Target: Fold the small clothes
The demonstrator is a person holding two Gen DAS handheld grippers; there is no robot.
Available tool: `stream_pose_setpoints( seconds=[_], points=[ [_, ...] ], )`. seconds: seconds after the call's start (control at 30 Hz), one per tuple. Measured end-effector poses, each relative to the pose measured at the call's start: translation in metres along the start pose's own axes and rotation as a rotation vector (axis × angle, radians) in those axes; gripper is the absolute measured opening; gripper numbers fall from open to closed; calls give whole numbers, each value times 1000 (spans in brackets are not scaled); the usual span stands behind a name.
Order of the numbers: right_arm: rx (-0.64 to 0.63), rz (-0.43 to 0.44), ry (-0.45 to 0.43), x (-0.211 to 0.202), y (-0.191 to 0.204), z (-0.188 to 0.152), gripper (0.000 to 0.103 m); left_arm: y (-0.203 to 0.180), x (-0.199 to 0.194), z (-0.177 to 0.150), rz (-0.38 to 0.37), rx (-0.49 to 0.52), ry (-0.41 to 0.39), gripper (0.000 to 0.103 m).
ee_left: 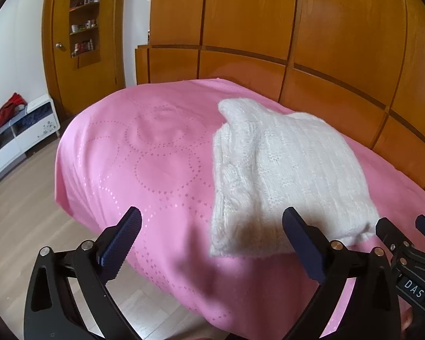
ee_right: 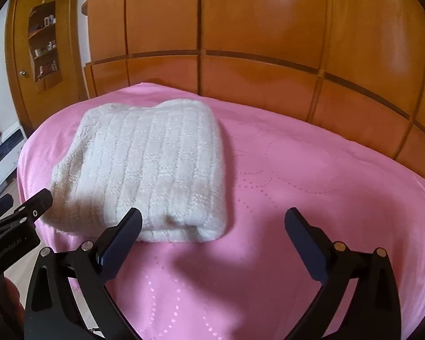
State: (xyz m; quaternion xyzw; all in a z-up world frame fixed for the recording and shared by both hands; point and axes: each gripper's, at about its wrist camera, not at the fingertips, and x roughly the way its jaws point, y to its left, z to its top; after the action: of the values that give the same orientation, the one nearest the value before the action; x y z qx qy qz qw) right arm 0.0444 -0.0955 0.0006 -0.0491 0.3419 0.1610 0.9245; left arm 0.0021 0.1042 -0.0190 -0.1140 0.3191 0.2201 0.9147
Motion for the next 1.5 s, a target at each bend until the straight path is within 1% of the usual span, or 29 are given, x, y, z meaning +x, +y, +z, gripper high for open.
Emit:
stream_pose_setpoints(
  seconds=[0.13, 0.27, 0.37, 0.57, 0.67, 0.77, 0.97, 1.13, 1.27, 1.33, 1.5],
  points=[
    [-10, -42, -38, -4, 2, 0, 101, -1, -2, -1, -18, -4, -1, 99],
    [-10, -52, -51, -7, 2, 2, 101, -2, -8, -1, -14, 1, -22, 99],
    [-11, -48, -51, -8, 3, 2, 101, -1, -8, -2, -23, -6, -18, 99],
    [-9, -40, -42, -7, 7, 0, 101, -8, -9, -5, 6, 20, -16, 99],
    [-2, -42, -33, -6, 8, -1, 101, -8, -7, -6, -7, 12, -7, 99],
    [0, -50, -39, -7, 8, -2, 101, -6, -6, -4, 1, 7, -5, 99],
    [4, -53, -73, -14, 7, 0, 101, -8, -9, -3, 2, 11, -18, 99],
    [21, -45, -67, -14, 6, 1, 101, -9, -13, -3, -5, 16, -48, 99],
    [18, -47, -72, -15, 9, 1, 101, -10, -14, -3, 11, 14, -56, 99],
    [11, -45, -73, -16, 10, 0, 101, -9, -15, -3, 38, 7, -57, 99],
    [9, -39, -64, -14, 10, 1, 101, -9, -16, -2, 56, 5, -55, 99]
  ],
)
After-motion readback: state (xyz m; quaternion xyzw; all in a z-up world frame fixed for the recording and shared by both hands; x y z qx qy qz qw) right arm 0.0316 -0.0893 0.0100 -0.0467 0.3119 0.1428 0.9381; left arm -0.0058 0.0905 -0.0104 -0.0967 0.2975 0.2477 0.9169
